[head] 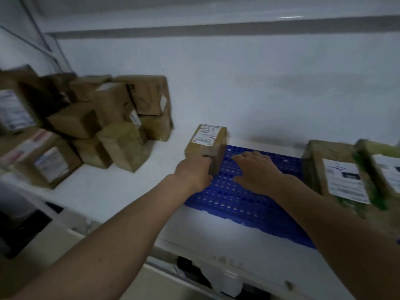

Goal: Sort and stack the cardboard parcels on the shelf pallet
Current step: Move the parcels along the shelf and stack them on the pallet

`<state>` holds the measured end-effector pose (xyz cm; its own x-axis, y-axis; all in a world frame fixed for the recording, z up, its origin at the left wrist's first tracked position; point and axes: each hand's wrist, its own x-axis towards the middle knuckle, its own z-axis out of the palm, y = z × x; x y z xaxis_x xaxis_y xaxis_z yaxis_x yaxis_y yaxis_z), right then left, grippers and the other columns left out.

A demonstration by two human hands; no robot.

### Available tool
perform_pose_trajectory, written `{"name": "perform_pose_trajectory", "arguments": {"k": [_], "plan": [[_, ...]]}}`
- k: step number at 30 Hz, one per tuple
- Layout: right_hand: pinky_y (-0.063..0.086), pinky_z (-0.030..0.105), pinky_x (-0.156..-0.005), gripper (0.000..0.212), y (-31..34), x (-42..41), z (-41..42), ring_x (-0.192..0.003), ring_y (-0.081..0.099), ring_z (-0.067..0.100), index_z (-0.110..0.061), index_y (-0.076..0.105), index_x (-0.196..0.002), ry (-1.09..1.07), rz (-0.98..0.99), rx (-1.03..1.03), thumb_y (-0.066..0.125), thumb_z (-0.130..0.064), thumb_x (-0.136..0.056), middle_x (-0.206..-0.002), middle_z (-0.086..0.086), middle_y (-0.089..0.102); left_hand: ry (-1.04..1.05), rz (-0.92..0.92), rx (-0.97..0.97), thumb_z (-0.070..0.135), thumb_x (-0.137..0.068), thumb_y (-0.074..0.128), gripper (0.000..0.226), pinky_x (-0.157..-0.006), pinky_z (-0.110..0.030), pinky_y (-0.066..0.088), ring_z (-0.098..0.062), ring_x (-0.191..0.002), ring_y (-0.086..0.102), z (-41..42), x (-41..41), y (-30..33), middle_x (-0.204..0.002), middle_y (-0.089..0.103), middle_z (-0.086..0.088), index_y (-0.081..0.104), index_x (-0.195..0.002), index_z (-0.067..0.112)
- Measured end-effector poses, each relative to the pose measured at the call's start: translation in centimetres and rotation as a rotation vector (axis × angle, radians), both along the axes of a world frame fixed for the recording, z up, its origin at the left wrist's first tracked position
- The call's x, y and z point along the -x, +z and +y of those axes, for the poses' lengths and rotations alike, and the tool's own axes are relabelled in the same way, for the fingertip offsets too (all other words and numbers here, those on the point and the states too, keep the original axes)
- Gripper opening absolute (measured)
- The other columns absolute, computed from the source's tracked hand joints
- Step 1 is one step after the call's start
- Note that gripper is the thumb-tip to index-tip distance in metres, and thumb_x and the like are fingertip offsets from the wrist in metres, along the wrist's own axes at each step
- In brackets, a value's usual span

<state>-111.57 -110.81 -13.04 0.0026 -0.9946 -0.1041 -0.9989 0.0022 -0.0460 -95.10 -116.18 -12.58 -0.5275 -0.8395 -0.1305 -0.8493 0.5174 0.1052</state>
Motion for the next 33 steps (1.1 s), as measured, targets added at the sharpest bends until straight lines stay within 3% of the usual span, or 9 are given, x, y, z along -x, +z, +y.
{"name": "perform_pose_trajectory", "arguments": {"k": [4, 10, 12, 16, 20, 23, 25, 28, 33], "plan": [[0.037, 0.046, -0.098, 0.047, 0.3, -6.1, -3.1, -0.123, 0.043, 0.031, -0.013, 0.042, -0.134, 0.146, -0.058, 0.077, 0.053, -0.032, -0.092, -0.134, 0.01, 0.048, 0.139, 0.014, 0.051, 0.034, -0.093, 0.055, 0.04, -0.094, -0.037, 0.046, -0.026, -0.118, 0.051, -2.1, -6.9, 0.2, -0.131, 0.053, -0.008, 0.054, -0.129, 0.018], [0.034, 0.042, -0.104, 0.056, 0.1, -14.9, -8.3, -0.127, 0.041, 0.025, -0.02, 0.036, -0.142, 0.253, -0.078, 0.117, 0.054, -0.039, -0.092, -0.138, 0.005, 0.048, 0.228, 0.055, 0.055, 0.038, -0.095, 0.051, 0.046, -0.083, -0.028, 0.041, -0.024, -0.121, 0.049, -6.4, -16.0, 0.1, -0.136, 0.05, -0.004, 0.047, -0.138, 0.022], [0.034, 0.042, -0.105, 0.058, 0.1, -18.3, -10.5, -0.129, 0.039, 0.025, -0.019, 0.035, -0.143, 0.266, -0.081, 0.127, 0.053, -0.039, -0.092, -0.14, 0.005, 0.046, 0.218, 0.03, 0.057, 0.035, -0.096, 0.05, 0.038, -0.077, -0.027, 0.044, -0.025, -0.113, 0.054, -8.2, -19.3, 0.5, -0.128, 0.055, -0.005, 0.053, -0.131, 0.02], [0.038, 0.04, -0.102, 0.05, 0.7, -25.4, -14.8, -0.125, 0.044, 0.025, -0.018, 0.041, -0.139, 0.238, -0.099, 0.165, 0.053, -0.036, -0.094, -0.136, 0.005, 0.05, 0.196, 0.09, 0.033, 0.023, -0.096, 0.051, 0.029, -0.088, -0.038, 0.052, -0.025, -0.107, 0.059, -12.1, -25.4, 1.9, -0.121, 0.061, -0.006, 0.061, -0.122, 0.016], [0.046, 0.035, -0.095, 0.04, 1.8, -31.8, -19.0, -0.115, 0.054, 0.024, -0.018, 0.048, -0.134, 0.224, -0.165, 0.24, 0.051, -0.028, -0.095, -0.126, 0.005, 0.058, 0.148, 0.149, 0.015, 0.024, -0.093, 0.05, 0.026, -0.08, -0.037, 0.054, -0.024, -0.099, 0.061, -16.3, -30.9, 2.2, -0.11, 0.064, -0.005, 0.062, -0.115, 0.019], [0.047, 0.024, -0.077, 0.025, 1.9, -35.7, -21.7, -0.096, 0.062, 0.02, -0.013, 0.064, -0.112, 0.166, -0.225, 0.273, 0.045, -0.018, -0.097, -0.107, 0.004, 0.066, 0.118, 0.184, 0.012, 0.032, -0.094, 0.05, 0.025, -0.079, -0.029, 0.049, -0.019, -0.097, 0.06, -19.8, -34.0, 1.6, -0.113, 0.063, 0.002, 0.063, -0.113, 0.023], [0.048, 0.025, -0.075, 0.024, 1.5, -38.0, -23.2, -0.089, 0.061, 0.019, -0.013, 0.066, -0.101, 0.117, -0.243, 0.285, 0.044, -0.017, -0.097, -0.097, 0.001, 0.065, 0.107, 0.214, 0.016, 0.034, -0.094, 0.049, 0.023, -0.077, -0.028, 0.046, -0.017, -0.09, 0.059, -21.8, -35.9, 1.1, -0.11, 0.064, 0.002, 0.065, -0.107, 0.023], [0.052, 0.034, -0.081, 0.025, 0.3, -40.2, -24.5, -0.089, 0.06, 0.021, -0.015, 0.067, -0.104, 0.11, -0.231, 0.29, 0.043, -0.018, -0.097, -0.101, 0.004, 0.064, 0.03, 0.197, 0.002, 0.026, -0.094, 0.052, 0.021, -0.079, -0.033, 0.051, -0.021, -0.091, 0.062, -23.1, -37.5, -0.2, -0.102, 0.067, -0.002, 0.066, -0.106, 0.016], [0.043, 0.025, -0.069, 0.019, -1.3, -42.3, -25.9, -0.082, 0.055, 0.017, -0.012, 0.066, -0.097, 0.099, -0.161, 0.268, 0.047, -0.013, -0.095, -0.099, 0.005, 0.061, -0.048, 0.123, 0.025, 0.028, -0.092, 0.054, 0.023, -0.082, -0.038, 0.052, -0.022, -0.091, 0.061, -24.2, -38.6, -2.1, -0.098, 0.064, -0.005, 0.064, -0.106, 0.013]]}}
